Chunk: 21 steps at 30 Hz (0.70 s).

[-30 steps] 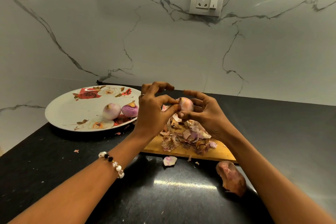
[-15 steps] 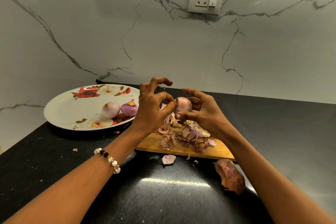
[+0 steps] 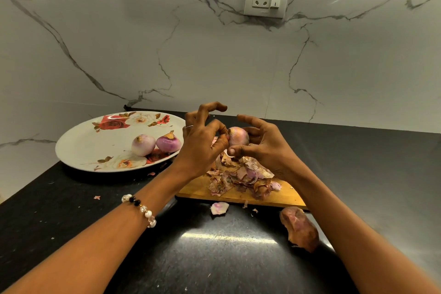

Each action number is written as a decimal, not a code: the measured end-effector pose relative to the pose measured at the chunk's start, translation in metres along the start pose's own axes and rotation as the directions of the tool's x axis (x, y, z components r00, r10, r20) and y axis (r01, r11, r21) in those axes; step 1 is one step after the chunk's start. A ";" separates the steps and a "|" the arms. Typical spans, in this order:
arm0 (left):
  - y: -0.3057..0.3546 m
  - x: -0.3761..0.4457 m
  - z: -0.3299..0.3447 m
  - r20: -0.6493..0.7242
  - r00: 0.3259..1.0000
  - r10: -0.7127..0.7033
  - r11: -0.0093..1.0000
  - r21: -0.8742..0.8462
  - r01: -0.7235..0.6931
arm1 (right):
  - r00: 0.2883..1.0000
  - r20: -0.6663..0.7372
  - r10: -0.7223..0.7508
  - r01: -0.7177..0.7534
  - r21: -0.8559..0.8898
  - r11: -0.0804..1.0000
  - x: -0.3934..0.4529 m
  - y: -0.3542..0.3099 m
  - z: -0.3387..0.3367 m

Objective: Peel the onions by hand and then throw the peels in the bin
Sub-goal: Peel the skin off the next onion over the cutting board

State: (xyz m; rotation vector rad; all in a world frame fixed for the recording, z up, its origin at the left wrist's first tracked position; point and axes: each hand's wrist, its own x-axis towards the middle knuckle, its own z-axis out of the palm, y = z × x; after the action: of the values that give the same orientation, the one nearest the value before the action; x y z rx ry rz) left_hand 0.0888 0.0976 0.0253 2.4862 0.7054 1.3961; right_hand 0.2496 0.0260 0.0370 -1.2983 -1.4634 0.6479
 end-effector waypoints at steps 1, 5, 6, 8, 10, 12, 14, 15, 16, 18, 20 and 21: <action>0.001 0.000 0.000 0.009 1.000 -0.002 1.000 0.004 0.002 | 1.000 0.005 0.005 -0.005 0.014 1.000 0.000 0.000 -0.001; 0.002 -0.003 0.000 0.050 0.999 -0.019 1.000 0.006 0.019 | 0.999 0.024 0.023 -0.025 0.091 0.996 -0.001 0.001 -0.003; 0.001 -0.004 0.000 0.066 0.998 -0.013 1.000 0.009 0.013 | 0.999 0.023 0.026 -0.028 0.116 0.993 -0.001 0.001 -0.003; 0.001 -0.005 0.001 0.109 0.994 -0.013 1.000 0.019 0.011 | 1.000 0.000 0.029 -0.029 0.177 0.984 0.000 0.001 -0.005; -0.001 -0.006 0.001 0.144 0.989 -0.034 0.999 0.022 0.032 | 0.999 -0.036 0.033 -0.024 0.231 0.973 0.000 0.001 -0.009; -0.002 -0.006 0.000 0.151 0.988 -0.040 0.999 0.020 0.037 | 0.998 -0.060 0.028 -0.011 0.269 0.963 0.001 0.002 -0.014; -0.004 -0.006 -0.001 0.120 0.992 -0.032 0.999 0.023 0.030 | 0.998 -0.065 0.021 -0.001 0.299 0.954 0.001 0.002 -0.017; -0.004 -0.006 -0.001 0.097 0.995 -0.027 0.999 0.028 0.024 | 0.998 -0.062 0.017 0.003 0.304 0.953 0.001 0.002 -0.018; -0.004 -0.006 -0.001 0.075 0.997 -0.018 0.999 0.029 0.016 | 0.998 -0.057 0.010 0.007 0.297 0.955 0.001 0.001 -0.018; -0.003 -0.005 -0.002 0.043 0.999 -0.005 1.000 -0.001 0.005 | 0.999 -0.041 -0.011 0.021 0.247 0.969 0.001 0.001 -0.018; 0.000 -0.005 -0.005 0.024 0.999 -0.021 0.997 -0.069 0.023 | 0.999 -0.028 -0.031 0.036 0.197 0.980 0.000 0.001 -0.016; 0.002 -0.005 -0.005 0.014 0.999 -0.039 0.994 -0.097 0.040 | 0.999 -0.025 -0.036 0.039 0.183 0.982 0.000 0.002 -0.015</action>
State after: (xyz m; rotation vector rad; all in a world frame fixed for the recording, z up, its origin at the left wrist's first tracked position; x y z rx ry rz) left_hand 0.0824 0.0934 0.0251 2.3913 0.6639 1.3669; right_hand 0.2639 0.0229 0.0405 -1.1294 -1.3737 0.7241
